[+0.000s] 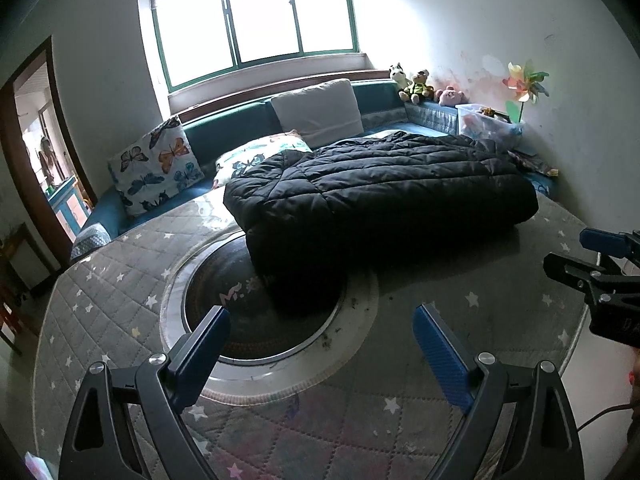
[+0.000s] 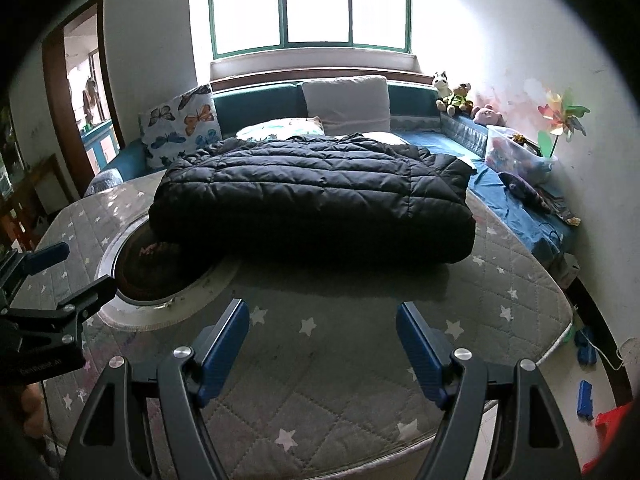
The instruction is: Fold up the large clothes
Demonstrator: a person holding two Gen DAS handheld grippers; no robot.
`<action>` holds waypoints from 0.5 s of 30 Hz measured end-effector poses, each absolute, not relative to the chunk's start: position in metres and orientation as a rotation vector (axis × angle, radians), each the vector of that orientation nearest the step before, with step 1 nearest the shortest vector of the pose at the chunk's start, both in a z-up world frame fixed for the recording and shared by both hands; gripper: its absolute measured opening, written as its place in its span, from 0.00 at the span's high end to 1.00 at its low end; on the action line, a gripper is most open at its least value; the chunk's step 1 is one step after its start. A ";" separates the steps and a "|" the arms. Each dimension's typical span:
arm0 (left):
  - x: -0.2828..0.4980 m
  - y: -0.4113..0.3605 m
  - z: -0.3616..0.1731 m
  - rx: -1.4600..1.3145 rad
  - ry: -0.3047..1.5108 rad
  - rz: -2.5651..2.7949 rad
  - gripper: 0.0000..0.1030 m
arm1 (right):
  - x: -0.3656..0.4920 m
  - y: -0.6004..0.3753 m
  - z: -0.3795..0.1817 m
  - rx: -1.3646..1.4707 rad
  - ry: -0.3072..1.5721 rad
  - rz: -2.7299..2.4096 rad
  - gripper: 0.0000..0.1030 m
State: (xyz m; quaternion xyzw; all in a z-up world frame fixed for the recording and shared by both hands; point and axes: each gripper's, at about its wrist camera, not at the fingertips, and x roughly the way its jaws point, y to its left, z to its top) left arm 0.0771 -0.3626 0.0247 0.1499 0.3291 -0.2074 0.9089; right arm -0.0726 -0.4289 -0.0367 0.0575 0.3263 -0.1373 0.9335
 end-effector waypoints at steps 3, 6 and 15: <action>0.077 -0.364 0.024 0.309 0.680 -0.430 0.04 | -0.073 -0.427 -0.039 0.116 0.672 -0.281 0.19; 0.078 -0.365 0.023 0.313 0.683 -0.430 0.04 | -0.073 -0.427 -0.040 0.122 0.676 -0.280 0.19; 0.081 -0.370 0.016 0.313 0.698 -0.443 0.04 | -0.073 -0.425 -0.042 0.121 0.686 -0.278 0.19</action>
